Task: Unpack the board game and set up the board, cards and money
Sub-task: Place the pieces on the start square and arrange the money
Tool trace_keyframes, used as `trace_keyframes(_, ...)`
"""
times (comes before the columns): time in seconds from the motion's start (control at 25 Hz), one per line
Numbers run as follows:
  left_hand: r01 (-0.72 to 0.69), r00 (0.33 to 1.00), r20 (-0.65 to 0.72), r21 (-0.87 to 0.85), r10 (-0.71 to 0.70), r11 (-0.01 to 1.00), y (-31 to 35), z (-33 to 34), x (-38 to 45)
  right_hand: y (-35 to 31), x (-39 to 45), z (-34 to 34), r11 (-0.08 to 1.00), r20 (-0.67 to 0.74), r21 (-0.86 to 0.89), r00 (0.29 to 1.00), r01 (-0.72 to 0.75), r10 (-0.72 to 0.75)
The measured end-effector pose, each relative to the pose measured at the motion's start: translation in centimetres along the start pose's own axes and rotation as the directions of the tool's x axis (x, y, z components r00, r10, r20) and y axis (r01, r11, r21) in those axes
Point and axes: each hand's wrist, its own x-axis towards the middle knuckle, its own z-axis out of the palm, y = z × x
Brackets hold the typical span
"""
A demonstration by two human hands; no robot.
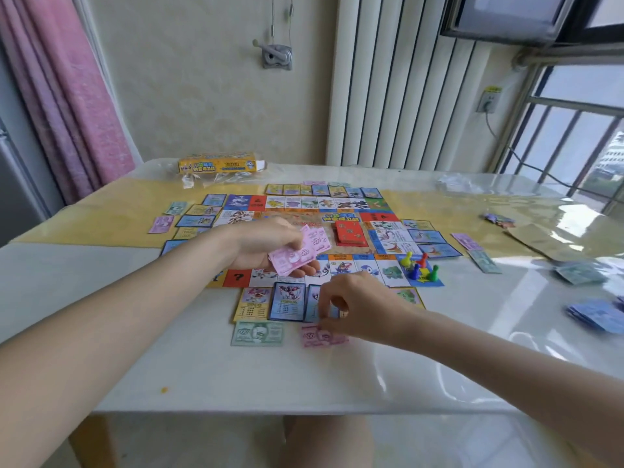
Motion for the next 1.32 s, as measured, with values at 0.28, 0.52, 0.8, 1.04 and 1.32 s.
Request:
trace_keyframes(0.28, -0.049, 0.996, 0.062, -0.138, 0.058, 0.989, 2.5, 2.6, 2.5, 4.8, 0.6, -4.9, 0.933, -0.405, 0.284, 0.854, -0.222, 0.327)
trace_keyframes(0.52, -0.153, 0.988, -0.027, -0.197, 0.151, 0.968, 6.1, 7.6, 7.2, 10.2, -1.1, -7.6, 0.687, -0.314, 0.679, 0.744, -0.258, 0.590)
trace_keyframes(0.8, -0.186, 0.976, 0.089, -0.137, 0.199, 0.973, 10.0, 15.4, 11.9, 15.2, -5.2, -9.3, 0.644, -0.330, 0.693, 0.652, -0.324, 0.683)
trace_keyframes(1.04, -0.113, 0.961, 0.246, -0.062, 0.125, 0.992, 11.5, 20.2, 14.2, 18.1, -8.5, -10.0, 0.780, -0.362, 0.419, 0.702, -0.465, 0.613)
trace_keyframes(1.32, -0.048, 0.924, 0.376, -0.054, 0.065, 0.997, 12.9, 22.6, 16.1, 20.9, -10.1, -10.1, 0.854, -0.508, 0.205, 0.693, -0.479, 0.511)
